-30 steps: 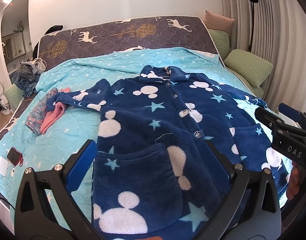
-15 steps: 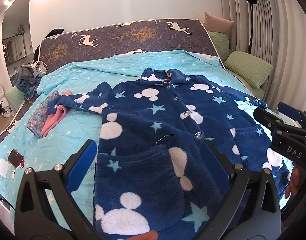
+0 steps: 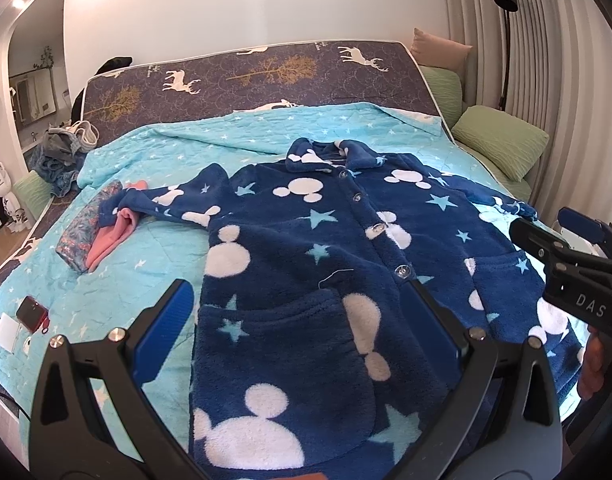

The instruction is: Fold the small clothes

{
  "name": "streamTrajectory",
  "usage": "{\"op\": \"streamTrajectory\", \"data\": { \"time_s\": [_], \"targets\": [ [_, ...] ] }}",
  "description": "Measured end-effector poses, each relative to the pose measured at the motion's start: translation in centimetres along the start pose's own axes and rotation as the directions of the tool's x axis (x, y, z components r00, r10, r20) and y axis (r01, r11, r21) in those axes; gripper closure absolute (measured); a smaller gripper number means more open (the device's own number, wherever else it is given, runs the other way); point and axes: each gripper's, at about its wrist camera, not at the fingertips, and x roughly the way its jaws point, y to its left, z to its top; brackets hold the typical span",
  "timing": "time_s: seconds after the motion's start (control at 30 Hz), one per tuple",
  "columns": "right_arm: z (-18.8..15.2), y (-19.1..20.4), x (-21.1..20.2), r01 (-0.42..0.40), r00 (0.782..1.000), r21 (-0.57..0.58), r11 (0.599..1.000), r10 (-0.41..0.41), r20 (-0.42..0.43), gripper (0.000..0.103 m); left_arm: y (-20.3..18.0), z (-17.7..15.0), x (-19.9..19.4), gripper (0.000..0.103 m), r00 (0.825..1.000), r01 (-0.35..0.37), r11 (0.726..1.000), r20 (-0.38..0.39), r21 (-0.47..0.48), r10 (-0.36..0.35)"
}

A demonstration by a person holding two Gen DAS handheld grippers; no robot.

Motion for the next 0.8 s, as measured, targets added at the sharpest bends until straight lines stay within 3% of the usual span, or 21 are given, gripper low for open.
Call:
{"op": "streamTrajectory", "data": {
  "time_s": [0.8],
  "targets": [
    [-0.39,0.58,0.19,-0.002,1.0,-0.007,1.0,0.002,-0.007,0.013,-0.05,-0.37,0.13,0.001,1.0,0.011,1.0,-0.007,0.025,-0.01]
  ]
}}
